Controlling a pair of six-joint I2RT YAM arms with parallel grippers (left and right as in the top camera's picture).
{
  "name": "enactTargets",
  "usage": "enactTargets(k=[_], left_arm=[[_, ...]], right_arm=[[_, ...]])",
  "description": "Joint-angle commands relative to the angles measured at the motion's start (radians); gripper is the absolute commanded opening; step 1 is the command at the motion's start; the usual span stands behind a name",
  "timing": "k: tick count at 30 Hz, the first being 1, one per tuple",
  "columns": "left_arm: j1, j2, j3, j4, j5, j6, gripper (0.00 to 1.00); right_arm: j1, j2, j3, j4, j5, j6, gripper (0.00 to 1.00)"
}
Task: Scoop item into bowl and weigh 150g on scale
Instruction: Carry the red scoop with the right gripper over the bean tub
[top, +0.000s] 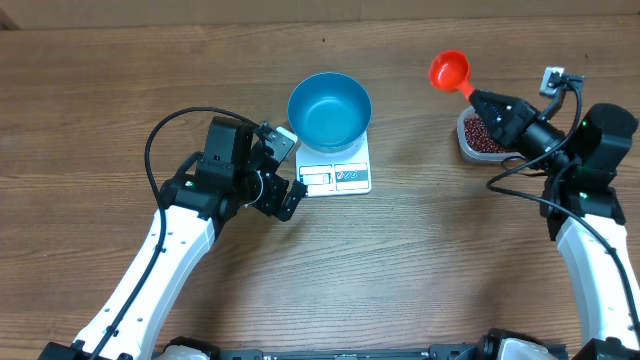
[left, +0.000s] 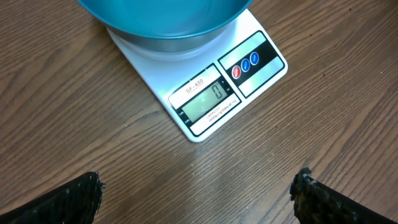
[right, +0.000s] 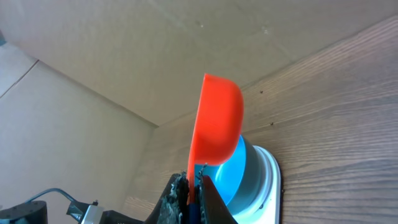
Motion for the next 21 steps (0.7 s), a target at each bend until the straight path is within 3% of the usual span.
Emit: enactTargets(k=[1, 13, 21], left_arm=[[0.000, 0.007, -0.002, 0.000, -0.005, -0.010, 0.99], [0.000, 0.007, -0.002, 0.000, -0.005, -0.010, 1.00], [0.000, 0.007, -0.002, 0.000, -0.005, -0.010, 0.99]], right_arm=[[-0.024, -0.002, 0.024, -0.016, -0.021, -0.008, 0.04], [-0.061, -0.002, 0.024, -0.093, -0.019, -0.066, 0.04], [-0.060, -0.002, 0.113, -0.338, 0.132, -0.174, 0.04]])
